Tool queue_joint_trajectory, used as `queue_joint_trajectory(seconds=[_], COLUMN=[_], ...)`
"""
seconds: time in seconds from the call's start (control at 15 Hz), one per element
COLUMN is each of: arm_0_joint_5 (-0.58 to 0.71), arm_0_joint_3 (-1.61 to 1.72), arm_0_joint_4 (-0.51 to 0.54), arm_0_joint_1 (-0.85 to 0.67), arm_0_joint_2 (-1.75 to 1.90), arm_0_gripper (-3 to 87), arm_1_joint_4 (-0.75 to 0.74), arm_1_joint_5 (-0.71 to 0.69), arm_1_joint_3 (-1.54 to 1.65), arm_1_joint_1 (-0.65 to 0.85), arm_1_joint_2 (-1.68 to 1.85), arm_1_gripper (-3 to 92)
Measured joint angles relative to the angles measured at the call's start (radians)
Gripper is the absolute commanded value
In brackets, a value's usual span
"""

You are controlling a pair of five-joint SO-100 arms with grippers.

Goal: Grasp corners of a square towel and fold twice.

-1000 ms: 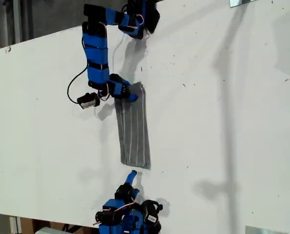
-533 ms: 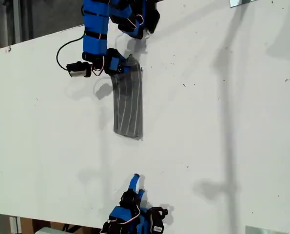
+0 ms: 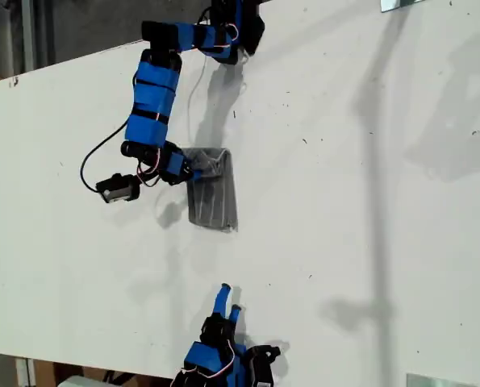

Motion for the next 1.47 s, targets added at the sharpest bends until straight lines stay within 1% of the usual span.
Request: queue_joint_trajectory(seconds=[0.07, 0.13, 0.2, 0.27, 0.4, 0.6, 0.73, 0.93, 1.07, 1.2, 1.27, 1.33, 1.4, 1.47], arm_0_joint_5=[0.000, 0.000, 0.000, 0.000, 0.000, -0.005, -0.005, -0.005, -0.005, -0.005, -0.005, -0.005, -0.005, -0.005], arm_0_joint_3=[0.018, 0.032, 0.037, 0.037, 0.038, 0.052, 0.055, 0.060, 0.089, 0.095, 0.095, 0.095, 0.097, 0.097], arm_0_joint_4=[0.000, 0.000, 0.000, 0.000, 0.000, -0.008, -0.009, -0.014, -0.035, -0.040, -0.040, -0.040, -0.040, -0.040], arm_0_joint_1=[0.003, 0.008, 0.009, 0.012, 0.012, 0.012, 0.012, 0.012, 0.012, 0.012, 0.012, 0.014, 0.017, 0.018], arm_0_joint_2=[0.032, 0.055, 0.058, 0.058, 0.058, 0.058, 0.058, 0.058, 0.058, 0.058, 0.058, 0.058, 0.058, 0.058], arm_0_gripper=[28.2, 28.2, 28.2, 28.0, 27.8, 27.9, 27.9, 28.0, 28.0, 28.0, 28.0, 28.0, 27.7, 27.7], arm_1_joint_4=[-0.060, -0.109, -0.195, -0.244, -0.284, -0.330, -0.367, -0.442, -0.462, -0.462, -0.454, -0.428, -0.367, -0.353], arm_1_joint_5=[-0.034, -0.077, -0.126, -0.149, -0.183, -0.219, -0.249, -0.333, -0.368, -0.356, -0.324, -0.245, -0.161, -0.094], arm_1_joint_3=[-0.058, -0.074, -0.074, -0.074, -0.074, -0.034, -0.029, -0.029, -0.029, 0.018, 0.091, 0.172, 0.245, 0.356], arm_1_joint_1=[0.000, -0.009, -0.031, -0.061, -0.101, -0.114, -0.126, -0.173, -0.204, -0.184, -0.155, -0.107, -0.048, -0.011], arm_1_joint_2=[-0.060, -0.069, -0.069, -0.069, -0.069, 0.012, 0.058, 0.060, 0.066, 0.130, 0.189, 0.238, 0.261, 0.288], arm_1_gripper=[-0.1, -0.1, -0.1, -0.1, -0.1, -0.1, 33.4, 40.5, 39.7, 32.2, 31.2, 32.1, 35.0, 37.0])
